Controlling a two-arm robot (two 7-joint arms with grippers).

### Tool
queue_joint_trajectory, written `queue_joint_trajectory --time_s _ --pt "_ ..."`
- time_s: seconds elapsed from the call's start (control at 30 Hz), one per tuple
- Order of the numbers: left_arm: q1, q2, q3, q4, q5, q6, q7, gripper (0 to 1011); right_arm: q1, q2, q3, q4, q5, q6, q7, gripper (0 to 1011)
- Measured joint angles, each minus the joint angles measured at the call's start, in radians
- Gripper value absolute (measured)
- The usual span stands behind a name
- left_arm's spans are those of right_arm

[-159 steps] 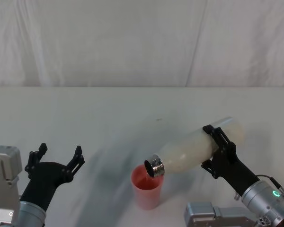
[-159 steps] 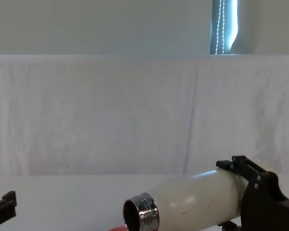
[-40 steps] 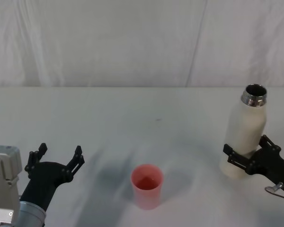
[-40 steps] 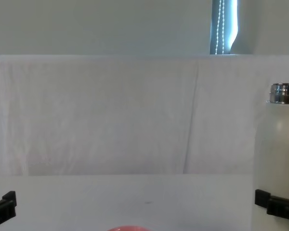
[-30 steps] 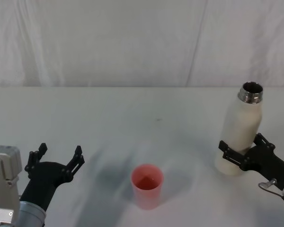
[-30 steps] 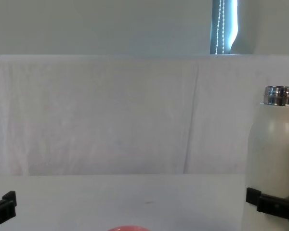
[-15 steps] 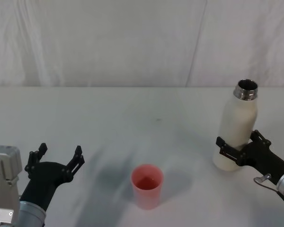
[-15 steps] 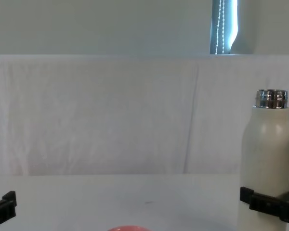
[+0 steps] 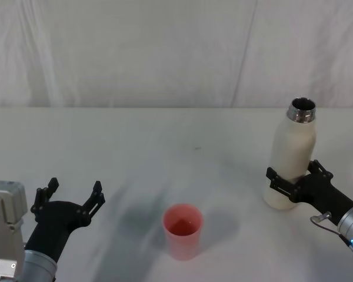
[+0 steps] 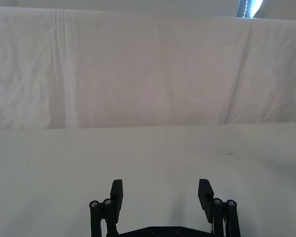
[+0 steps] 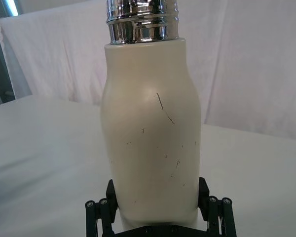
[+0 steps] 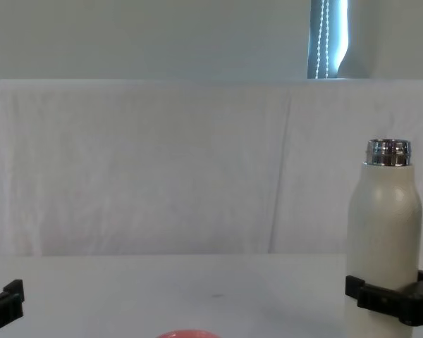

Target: Grasp the thermos with one hand and pour water into the cup lid.

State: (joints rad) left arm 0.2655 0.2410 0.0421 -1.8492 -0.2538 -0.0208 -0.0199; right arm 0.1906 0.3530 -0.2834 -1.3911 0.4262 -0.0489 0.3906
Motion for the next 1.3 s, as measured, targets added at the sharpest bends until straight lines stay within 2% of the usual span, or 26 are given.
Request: queue_joint_trajectory --time_s 1.3 --pt "0.0 0.0 0.0 0.0 0.0 0.0 0.0 1001 0.023 -0.025 -0.001 0.026 -0.024 0.006 -0.006 966"
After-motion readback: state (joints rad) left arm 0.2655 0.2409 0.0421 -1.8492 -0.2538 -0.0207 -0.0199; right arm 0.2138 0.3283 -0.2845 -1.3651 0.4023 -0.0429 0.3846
